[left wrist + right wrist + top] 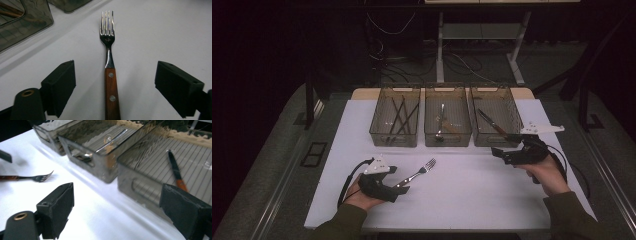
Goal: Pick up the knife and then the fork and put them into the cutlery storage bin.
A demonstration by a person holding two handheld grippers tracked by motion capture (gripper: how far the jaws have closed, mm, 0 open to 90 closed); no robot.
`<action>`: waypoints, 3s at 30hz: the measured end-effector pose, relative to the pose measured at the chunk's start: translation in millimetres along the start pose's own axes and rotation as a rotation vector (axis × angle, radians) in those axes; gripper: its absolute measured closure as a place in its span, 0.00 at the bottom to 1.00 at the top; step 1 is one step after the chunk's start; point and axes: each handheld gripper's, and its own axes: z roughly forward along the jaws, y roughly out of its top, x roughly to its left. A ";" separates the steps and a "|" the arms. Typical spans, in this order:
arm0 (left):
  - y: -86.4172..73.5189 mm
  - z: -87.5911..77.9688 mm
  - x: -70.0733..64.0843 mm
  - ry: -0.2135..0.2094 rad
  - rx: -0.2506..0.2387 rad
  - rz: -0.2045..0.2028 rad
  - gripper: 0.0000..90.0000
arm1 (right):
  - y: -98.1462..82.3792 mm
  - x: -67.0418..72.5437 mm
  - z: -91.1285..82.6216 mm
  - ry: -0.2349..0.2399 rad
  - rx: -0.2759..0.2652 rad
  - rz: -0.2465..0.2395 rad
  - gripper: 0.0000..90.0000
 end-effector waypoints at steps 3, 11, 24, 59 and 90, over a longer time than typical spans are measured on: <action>2.4 -0.2 1.3 0.003 0.004 -0.007 0.25 | -16.2 6.7 -3.2 0.014 -0.004 -0.005 0.14; 7.9 -0.3 1.2 0.012 0.024 0.002 0.42 | -55.0 21.9 -7.8 0.044 0.013 -0.021 0.11; 9.4 13.5 -0.3 0.013 0.122 0.018 0.65 | -70.8 37.1 -7.1 0.051 0.028 -0.034 0.11; 34.4 17.0 -25.4 0.061 0.117 0.083 0.85 | -48.8 40.4 1.0 0.109 0.010 0.002 0.11; 69.6 42.4 -58.7 0.007 0.023 0.130 0.85 | -2.6 55.9 60.4 0.304 -0.049 0.129 0.71</action>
